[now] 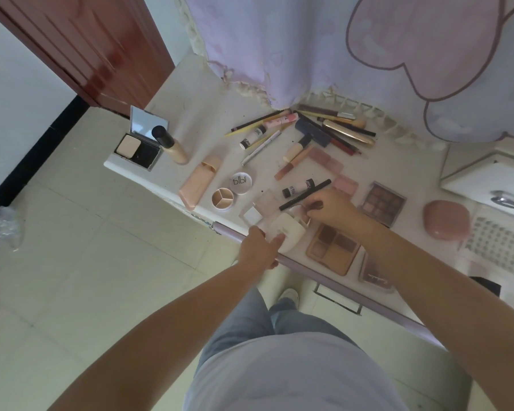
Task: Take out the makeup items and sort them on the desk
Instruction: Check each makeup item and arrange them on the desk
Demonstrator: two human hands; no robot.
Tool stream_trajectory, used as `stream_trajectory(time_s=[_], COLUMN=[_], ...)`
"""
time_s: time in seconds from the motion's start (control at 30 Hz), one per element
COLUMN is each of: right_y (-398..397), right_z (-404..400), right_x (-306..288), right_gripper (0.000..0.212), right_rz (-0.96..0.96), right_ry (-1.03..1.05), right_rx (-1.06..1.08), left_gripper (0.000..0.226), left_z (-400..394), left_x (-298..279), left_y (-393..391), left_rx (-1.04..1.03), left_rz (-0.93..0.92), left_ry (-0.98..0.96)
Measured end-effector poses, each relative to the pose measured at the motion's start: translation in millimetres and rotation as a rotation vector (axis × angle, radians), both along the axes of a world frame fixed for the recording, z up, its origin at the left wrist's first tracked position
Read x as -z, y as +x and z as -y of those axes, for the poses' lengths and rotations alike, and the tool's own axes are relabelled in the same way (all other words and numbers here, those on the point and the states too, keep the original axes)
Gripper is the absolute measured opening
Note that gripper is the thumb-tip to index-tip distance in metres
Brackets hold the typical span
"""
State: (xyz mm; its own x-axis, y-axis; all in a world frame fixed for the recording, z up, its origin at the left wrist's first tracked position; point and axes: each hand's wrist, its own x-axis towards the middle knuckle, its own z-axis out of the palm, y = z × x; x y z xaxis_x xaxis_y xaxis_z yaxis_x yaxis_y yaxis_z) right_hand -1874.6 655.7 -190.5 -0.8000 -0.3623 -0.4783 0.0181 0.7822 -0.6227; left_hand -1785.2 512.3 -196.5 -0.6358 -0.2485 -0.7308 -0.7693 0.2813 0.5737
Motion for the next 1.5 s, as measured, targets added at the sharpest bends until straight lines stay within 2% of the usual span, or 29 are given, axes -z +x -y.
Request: stream_trajectory(time_s=[0.07,0.17,0.23,0.3,0.4,0.47,0.57,0.73,0.87,1.0,1.07,1.13,1.23,1.3,1.4,1.5], right_y=[6.7,28.4,49.3,69.6,83.7,85.4,88.3,93.0,92.7,89.0,83.5,77.4,65.9,57.2,46.3,37.1], right_z=[-8.9,-29.8,-41.2,-47.5,-47.3,-44.1,-41.1,-40.6,-38.1,-35.2,-32.6,-30.5,-23.1,-17.1,-14.5,-18.8], right_x=[-6.5,-11.3,-7.9,0.3,12.8,16.6,17.6,12.4,4.6,-16.6,-37.4,-59.1,-95.3,-120.4,-163.0,-209.4], right_gripper=[0.033,0.040,0.057,0.082,0.092,0.090,0.084,0.083,0.107,0.111,0.099,0.087,0.087,0.094,0.088,0.078], right_rz=[-0.028,-0.174,-0.252,-0.234,-0.179,-0.209,-0.247,-0.182,-0.127,-0.124,-0.126,-0.127,-0.203,-0.276,-0.365,-0.466], right_ry=[0.022,0.176,0.305,0.431,0.561,0.523,0.457,0.298,0.262,0.229,0.202,0.188,0.181,0.192,0.183,0.235], right_rx=[0.005,-0.050,-0.117,-0.189,-0.227,-0.179,-0.126,-0.002,0.083,0.126,0.124,0.096,0.071,0.053,0.042,0.046], left_gripper=[0.040,0.048,0.043,0.037,0.038,0.043,0.044,0.042,0.046,0.046,0.050,0.063,0.079,0.076,0.068,0.071], left_z=[0.1,1.1,1.5,1.1,1.1,1.9,1.3,0.8,1.3,7.1,11.8,16.2,19.6,19.5,17.2,14.8], left_x=[-3.0,-7.7,-11.3,-14.1,-13.1,-10.2,-5.7,-5.6,-5.0,-11.7,-21.4,-39.1,-81.8,-111.9,-149.1,-182.3], left_y=[1.5,7.2,13.8,20.0,21.0,14.4,2.2,-6.6,-8.0,-9.4,-17.3,-32.8,-63.1,-80.7,-102.1,-119.5], left_rx=[0.111,0.268,0.358,0.463,0.718,0.866,0.997,1.015,1.044,1.114,1.136,1.162,1.137,1.122,1.154,1.109], left_rz=[-0.014,-0.051,-0.084,-0.131,-0.288,-0.357,-0.357,-0.379,-0.373,-0.345,-0.375,-0.419,-0.413,-0.407,-0.497,-0.583], left_ry=[-0.096,-0.231,-0.292,-0.343,-0.540,-0.649,-0.675,-0.683,-0.696,-0.694,-0.628,-0.423,-0.011,0.196,0.321,0.375])
